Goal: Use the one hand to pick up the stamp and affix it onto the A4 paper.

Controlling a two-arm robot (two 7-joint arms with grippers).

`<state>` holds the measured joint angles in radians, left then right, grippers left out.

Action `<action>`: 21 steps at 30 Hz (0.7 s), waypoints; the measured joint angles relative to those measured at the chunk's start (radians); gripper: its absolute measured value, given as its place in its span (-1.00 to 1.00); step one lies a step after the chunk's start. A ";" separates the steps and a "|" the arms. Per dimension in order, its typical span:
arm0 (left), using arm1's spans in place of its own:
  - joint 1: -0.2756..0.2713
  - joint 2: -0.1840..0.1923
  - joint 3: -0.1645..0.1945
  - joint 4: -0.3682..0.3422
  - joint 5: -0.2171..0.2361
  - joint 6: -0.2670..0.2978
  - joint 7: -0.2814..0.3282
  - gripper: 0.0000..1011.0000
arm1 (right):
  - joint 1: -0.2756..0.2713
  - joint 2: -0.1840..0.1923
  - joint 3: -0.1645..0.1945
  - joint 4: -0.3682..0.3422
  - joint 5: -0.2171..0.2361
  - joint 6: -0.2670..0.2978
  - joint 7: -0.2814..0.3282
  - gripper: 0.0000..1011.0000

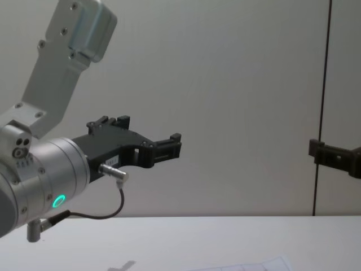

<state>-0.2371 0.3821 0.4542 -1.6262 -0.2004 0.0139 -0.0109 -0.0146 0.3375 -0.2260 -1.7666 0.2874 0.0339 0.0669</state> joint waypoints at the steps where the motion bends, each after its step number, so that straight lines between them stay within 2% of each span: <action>1: 0.000 0.000 0.000 0.000 0.000 0.000 0.000 0.98 | 0.000 0.000 0.000 0.000 0.000 0.000 0.000 0.98; 21: 0.000 0.000 0.000 0.000 0.000 0.000 0.000 0.98 | 0.000 0.000 0.000 0.000 0.000 0.000 0.000 0.98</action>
<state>-0.2371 0.3821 0.4542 -1.6262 -0.2004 0.0139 -0.0109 -0.0146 0.3374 -0.2258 -1.7667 0.2874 0.0341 0.0667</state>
